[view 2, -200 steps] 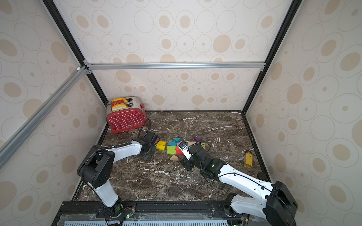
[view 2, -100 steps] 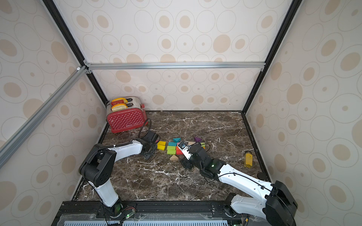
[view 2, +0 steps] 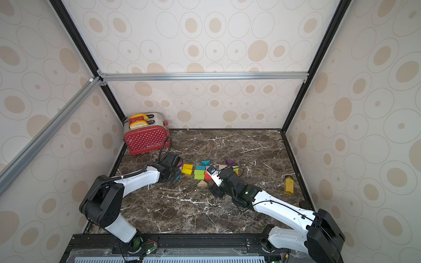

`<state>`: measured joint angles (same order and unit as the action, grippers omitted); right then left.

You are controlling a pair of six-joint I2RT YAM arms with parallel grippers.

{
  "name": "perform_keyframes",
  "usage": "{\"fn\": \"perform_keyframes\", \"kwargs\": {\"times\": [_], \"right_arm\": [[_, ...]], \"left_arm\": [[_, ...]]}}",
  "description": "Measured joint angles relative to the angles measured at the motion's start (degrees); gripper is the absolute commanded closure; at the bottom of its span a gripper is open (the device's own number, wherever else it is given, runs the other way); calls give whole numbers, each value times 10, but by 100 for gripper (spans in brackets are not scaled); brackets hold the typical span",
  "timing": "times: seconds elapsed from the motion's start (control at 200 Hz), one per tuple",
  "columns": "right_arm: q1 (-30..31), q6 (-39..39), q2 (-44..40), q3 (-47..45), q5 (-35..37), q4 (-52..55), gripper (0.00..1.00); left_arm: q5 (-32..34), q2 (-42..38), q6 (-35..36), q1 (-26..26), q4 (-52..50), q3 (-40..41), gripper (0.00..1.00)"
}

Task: Assemble a piece of candy with building blocks
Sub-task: Assemble the building block at the center of the board.

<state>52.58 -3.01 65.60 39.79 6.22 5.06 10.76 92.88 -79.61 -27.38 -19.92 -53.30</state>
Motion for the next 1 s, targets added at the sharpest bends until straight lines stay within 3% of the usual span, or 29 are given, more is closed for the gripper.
{"fn": "perform_keyframes", "kwargs": {"times": [0.486, 0.997], "right_arm": [[0, 0, 0, 0, -1, -1, 19], [0, 0, 2, 0, -1, -3, 19]], "left_arm": [[-40, 20, 51, 1, 34, 21, 45], [-62, 63, 96, 8, 57, -25, 43]]}}
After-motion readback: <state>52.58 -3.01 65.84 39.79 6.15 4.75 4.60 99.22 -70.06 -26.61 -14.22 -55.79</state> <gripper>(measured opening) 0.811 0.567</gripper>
